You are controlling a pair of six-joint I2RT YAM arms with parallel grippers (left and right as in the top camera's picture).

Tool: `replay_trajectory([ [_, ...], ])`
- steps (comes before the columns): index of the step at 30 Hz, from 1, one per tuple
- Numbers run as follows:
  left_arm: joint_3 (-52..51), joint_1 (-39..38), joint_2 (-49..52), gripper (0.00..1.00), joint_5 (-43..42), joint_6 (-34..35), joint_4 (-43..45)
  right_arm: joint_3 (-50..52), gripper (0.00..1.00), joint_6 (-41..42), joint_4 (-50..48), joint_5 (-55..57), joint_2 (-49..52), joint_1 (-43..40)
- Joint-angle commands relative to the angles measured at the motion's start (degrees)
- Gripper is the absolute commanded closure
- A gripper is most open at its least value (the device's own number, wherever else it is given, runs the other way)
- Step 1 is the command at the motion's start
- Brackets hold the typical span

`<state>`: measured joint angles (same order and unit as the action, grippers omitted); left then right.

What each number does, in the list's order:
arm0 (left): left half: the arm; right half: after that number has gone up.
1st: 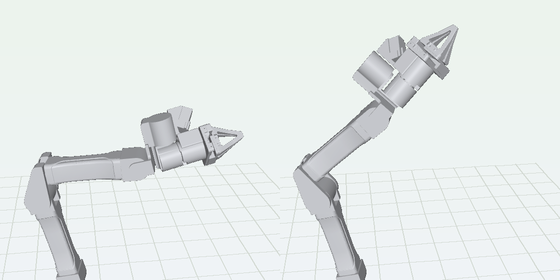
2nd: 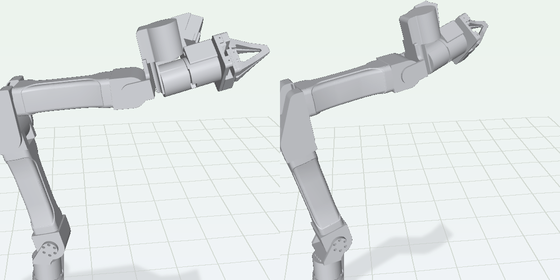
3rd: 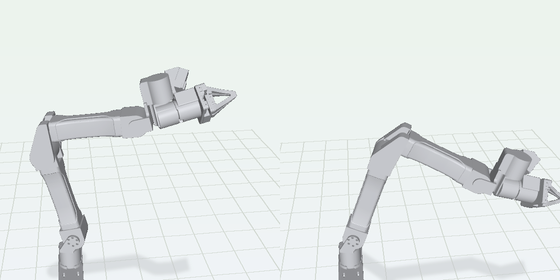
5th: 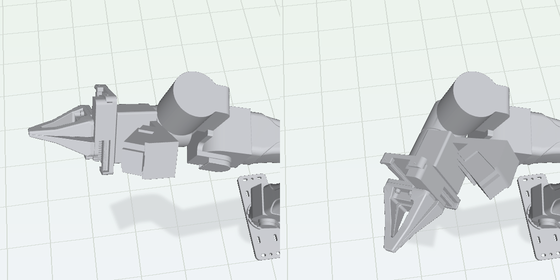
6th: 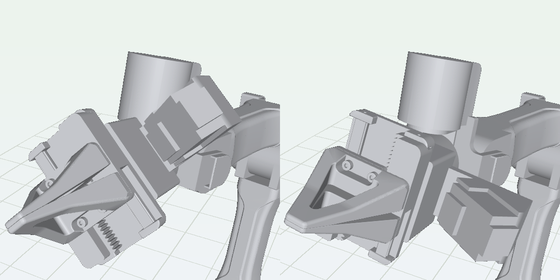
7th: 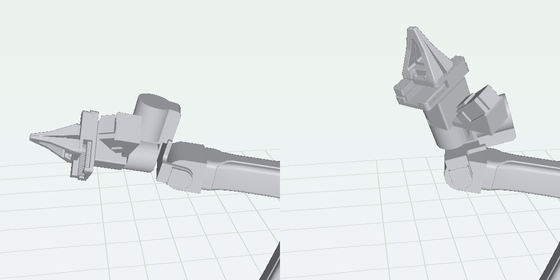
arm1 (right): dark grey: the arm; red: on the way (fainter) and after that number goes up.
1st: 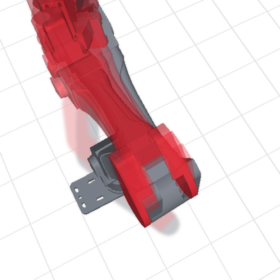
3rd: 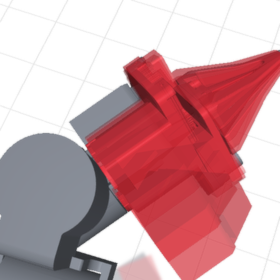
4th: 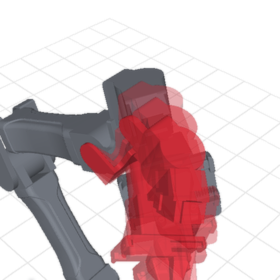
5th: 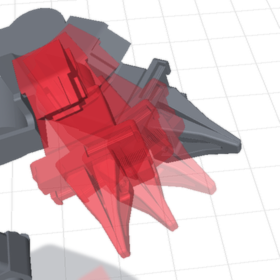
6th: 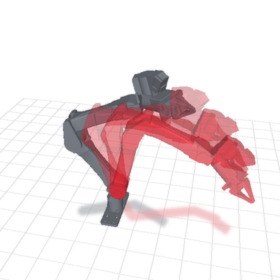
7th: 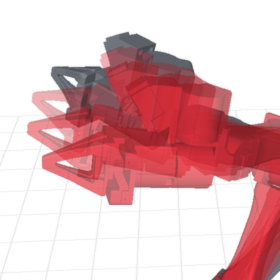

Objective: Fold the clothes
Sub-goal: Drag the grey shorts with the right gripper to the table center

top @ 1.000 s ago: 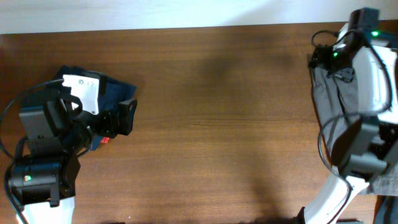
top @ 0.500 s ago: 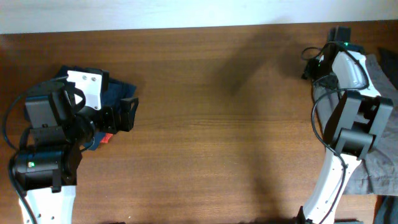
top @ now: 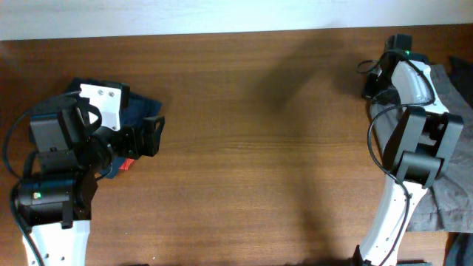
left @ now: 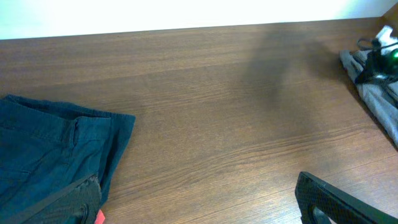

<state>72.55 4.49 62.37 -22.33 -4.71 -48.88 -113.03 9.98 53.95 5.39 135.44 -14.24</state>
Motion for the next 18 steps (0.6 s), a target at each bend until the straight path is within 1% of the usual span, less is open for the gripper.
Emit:
replay_trajectory([
  [1, 1.1, -0.2, 0.0, 0.01, -0.9, 0.8, 0.5, -2.9, 0.96, -6.4, -0.2, -11.7, -12.8, 5.2],
  [3, 1.1, -0.2, 0.0, 0.01, -0.9, 0.8, 1.3, -2.9, 0.96, -6.6, 0.0, -15.1, -17.3, 8.5],
  [6, 1.1, -0.2, 0.0, 0.01, -0.9, 0.8, 1.7, -2.9, 0.96, -6.7, 0.8, -16.2, -20.9, 14.4],
  [15, 1.1, -0.2, -0.3, 0.01, -0.7, 0.8, 2.3, -1.4, 0.96, -6.8, 5.5, -16.3, -18.9, 35.4],
  [18, 1.2, -0.2, -0.8, 0.01, -0.2, 0.7, 2.9, -1.3, 0.96, -6.8, 9.0, -15.8, -17.4, 41.9],
])
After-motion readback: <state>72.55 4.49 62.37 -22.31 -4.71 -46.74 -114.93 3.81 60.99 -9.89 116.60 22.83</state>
